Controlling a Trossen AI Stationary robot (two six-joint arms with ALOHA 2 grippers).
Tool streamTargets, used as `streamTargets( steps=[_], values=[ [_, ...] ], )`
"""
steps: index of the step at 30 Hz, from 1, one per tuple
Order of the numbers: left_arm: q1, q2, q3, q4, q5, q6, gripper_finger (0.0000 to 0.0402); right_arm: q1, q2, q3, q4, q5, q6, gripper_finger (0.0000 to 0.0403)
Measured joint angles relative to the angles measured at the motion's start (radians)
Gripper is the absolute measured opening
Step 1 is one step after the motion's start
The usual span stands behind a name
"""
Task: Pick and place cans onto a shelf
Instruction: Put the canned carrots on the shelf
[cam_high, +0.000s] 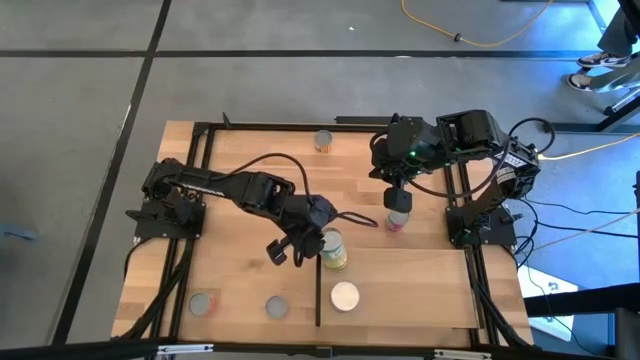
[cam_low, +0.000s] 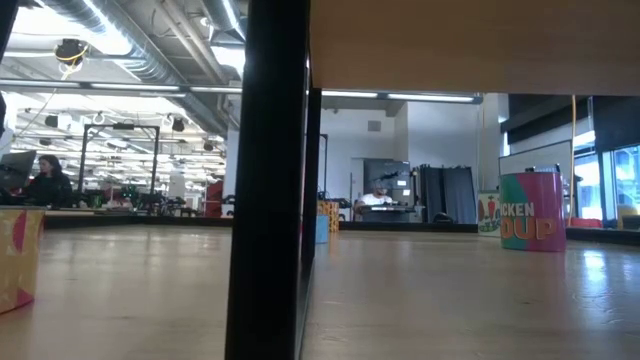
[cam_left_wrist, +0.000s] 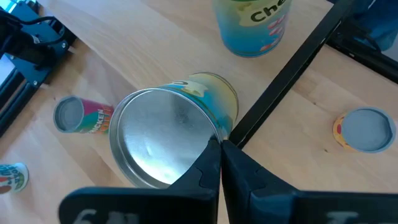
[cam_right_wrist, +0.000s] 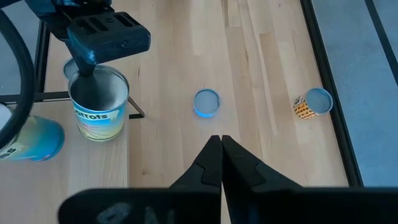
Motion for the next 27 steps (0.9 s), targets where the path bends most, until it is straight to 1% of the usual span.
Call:
streamTargets(
  steps=[15, 22, 27],
  values=[
    [-0.001, 0.000, 0.000, -0.002, 0.000, -0.002, 0.0000, 0.000, 0.000, 0.000, 0.000, 0.000, -0.002, 0.0003],
    [-0.026, 0.000, 0.000, 0.024, -0.009, 0.002, 0.0000, 0.000, 0.000, 0.000, 0.000, 0.000, -0.003, 0.0003],
    [-0.031, 0.000, 0.000, 0.034, -0.028, 0.005, 0.0015, 0.000, 0.000, 0.000, 0.000, 0.000, -0.003, 0.0003]
  ],
)
